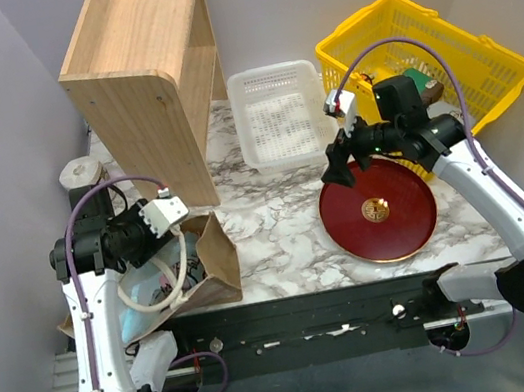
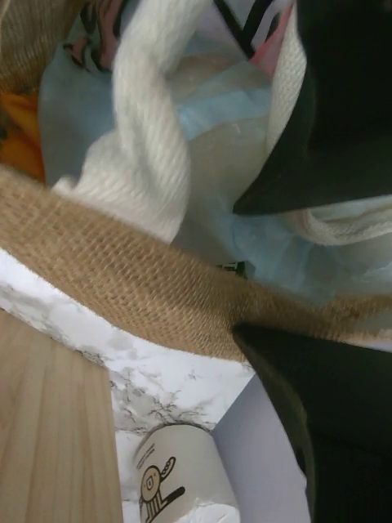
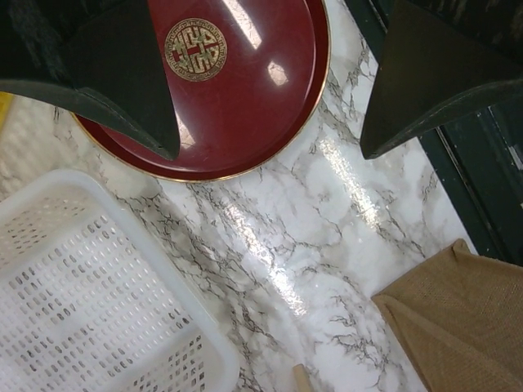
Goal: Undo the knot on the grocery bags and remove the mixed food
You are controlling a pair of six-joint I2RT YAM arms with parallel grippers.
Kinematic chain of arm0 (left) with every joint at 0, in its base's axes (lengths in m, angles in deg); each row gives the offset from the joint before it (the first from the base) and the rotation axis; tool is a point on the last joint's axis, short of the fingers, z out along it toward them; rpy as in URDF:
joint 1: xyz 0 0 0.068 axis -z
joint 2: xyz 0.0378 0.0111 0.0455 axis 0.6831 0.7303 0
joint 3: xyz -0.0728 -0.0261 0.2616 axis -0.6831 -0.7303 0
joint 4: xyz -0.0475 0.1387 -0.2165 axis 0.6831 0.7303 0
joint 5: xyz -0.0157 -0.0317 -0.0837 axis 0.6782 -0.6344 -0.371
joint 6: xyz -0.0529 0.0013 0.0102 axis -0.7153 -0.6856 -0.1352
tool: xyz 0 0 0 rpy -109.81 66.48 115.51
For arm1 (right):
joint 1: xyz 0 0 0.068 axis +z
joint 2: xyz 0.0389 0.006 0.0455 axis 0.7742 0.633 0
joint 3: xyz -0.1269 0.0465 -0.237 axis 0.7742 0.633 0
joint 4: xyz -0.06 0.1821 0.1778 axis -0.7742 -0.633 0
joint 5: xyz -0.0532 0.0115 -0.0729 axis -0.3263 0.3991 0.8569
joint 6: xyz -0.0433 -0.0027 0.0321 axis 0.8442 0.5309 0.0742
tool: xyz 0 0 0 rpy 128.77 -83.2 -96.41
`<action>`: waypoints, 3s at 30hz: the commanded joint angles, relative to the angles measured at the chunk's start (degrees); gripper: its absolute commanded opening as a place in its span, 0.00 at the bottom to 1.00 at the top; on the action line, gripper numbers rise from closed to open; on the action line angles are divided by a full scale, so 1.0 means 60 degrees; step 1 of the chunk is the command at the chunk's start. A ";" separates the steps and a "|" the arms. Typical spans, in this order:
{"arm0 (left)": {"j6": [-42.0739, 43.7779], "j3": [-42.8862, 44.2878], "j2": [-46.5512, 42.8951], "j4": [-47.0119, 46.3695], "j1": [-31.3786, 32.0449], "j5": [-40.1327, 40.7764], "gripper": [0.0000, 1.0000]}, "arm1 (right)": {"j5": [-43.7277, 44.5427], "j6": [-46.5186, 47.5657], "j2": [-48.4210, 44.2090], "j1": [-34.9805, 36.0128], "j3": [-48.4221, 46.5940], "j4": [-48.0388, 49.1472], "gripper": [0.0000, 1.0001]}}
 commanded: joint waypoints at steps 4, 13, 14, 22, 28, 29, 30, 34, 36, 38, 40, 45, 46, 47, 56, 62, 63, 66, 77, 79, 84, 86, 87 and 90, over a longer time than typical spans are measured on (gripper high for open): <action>-0.0479 -0.0228 0.0263 -0.1444 -0.0382 0.1989 0.00 | -0.0158 -0.0233 -0.0081 0.0090 0.0229 0.0334 1.00; -0.0171 0.0194 0.1329 -0.5092 -0.3104 0.2284 0.00 | -0.0188 -0.0379 0.0591 0.0412 -0.0517 0.0393 1.00; -0.0215 0.0675 0.1537 -0.5079 -0.3253 0.2065 0.00 | -0.0202 -0.0379 0.0665 0.0427 -0.0576 0.0393 1.00; -0.1138 0.2464 0.1833 -0.3999 -0.3416 0.0236 0.57 | -0.0290 -0.0379 0.0856 0.0881 -0.0987 0.0510 1.00; -0.0685 0.4810 0.1685 0.1214 -0.3430 -0.3880 0.78 | -0.0481 -0.0511 0.1046 0.1159 -0.1265 0.0627 1.00; -0.0554 0.4913 0.1671 0.1815 -0.3416 -0.4160 0.78 | -0.0510 -0.0540 0.1105 0.1189 -0.1294 0.0671 1.00; -0.1031 0.4740 0.1583 0.2227 -0.3372 -0.4395 0.79 | -0.0510 -0.0584 0.1221 0.1203 -0.1324 0.0700 1.00; -0.1198 0.3174 0.0620 0.2246 -0.2598 -0.3856 0.79 | -0.0525 -0.0643 0.1310 0.1277 -0.1280 0.0862 1.00; -0.1021 0.2236 0.0193 0.2188 -0.1705 -0.3811 0.79 | -0.0525 -0.0643 0.1281 0.1291 -0.1236 0.0891 1.00; -0.1968 0.1447 -0.0305 0.1809 -0.1018 -0.3855 0.79 | -0.0510 -0.0658 0.1252 0.1277 -0.1134 0.0891 1.00; -0.3181 0.0990 -0.0555 0.1149 -0.0693 -0.3491 0.79 | -0.0481 -0.0643 0.1223 0.1306 -0.1017 0.0905 1.00; -0.4198 0.0081 -0.0879 -0.0180 -0.0516 -0.2860 0.78 | -0.0466 -0.0643 0.0974 0.1291 -0.0563 0.1008 1.00; -0.4359 -0.0036 -0.0835 -0.0403 -0.0501 -0.2728 0.78 | -0.0466 -0.0629 0.0959 0.1291 -0.0533 0.1008 1.00; -0.4564 -0.0270 -0.0733 -0.0594 -0.0486 -0.2321 0.77 | -0.0466 -0.0628 0.0944 0.1291 -0.0504 0.1008 1.00; -0.4700 0.0676 -0.0307 -0.2823 -0.0310 0.2750 0.53 | -0.0056 -0.0497 0.0886 0.1291 -0.0431 0.1052 1.00; -0.3849 0.1370 -0.0761 -0.4429 -0.0325 0.3190 0.44 | 0.0061 -0.0423 0.0783 0.1277 -0.0050 0.1213 1.00; -0.3776 0.1253 -0.0718 -0.5275 -0.0325 0.3293 0.45 | 0.0061 -0.0423 0.0798 0.1291 -0.0020 0.1213 1.00; -0.3555 0.0828 -0.0046 -0.6668 -0.0325 0.3803 0.47 | 0.0032 -0.0467 0.0856 0.1291 -0.0005 0.1243 1.00; -0.3717 0.3808 0.2650 -0.6037 -0.0383 0.2698 0.90 | 0.0134 -0.0409 0.0418 0.1291 0.0624 0.1345 1.00; -0.3673 0.4456 0.2798 -0.4279 -0.0384 0.1384 0.91 | 0.0134 -0.0409 0.0373 0.1291 0.0770 0.1374 1.00; -0.3614 0.4827 0.2127 -0.2035 -0.0384 -0.0205 0.98 | 0.0163 -0.0409 0.0300 0.1291 0.0917 0.1389 1.00; -0.3352 0.4549 0.1412 -0.1638 -0.0384 -0.0949 0.98 | 0.0178 -0.0423 0.0300 0.1291 0.0888 0.1389 1.00; -0.3336 0.4431 0.1146 -0.1302 -0.0398 -0.1157 0.98 | 0.0207 -0.0423 0.0329 0.1291 0.0874 0.1389 1.00; -0.2753 0.4371 0.0383 0.0041 -0.0384 -0.2311 0.98 | 0.0208 -0.0423 0.0402 0.1291 0.0830 0.1389 1.00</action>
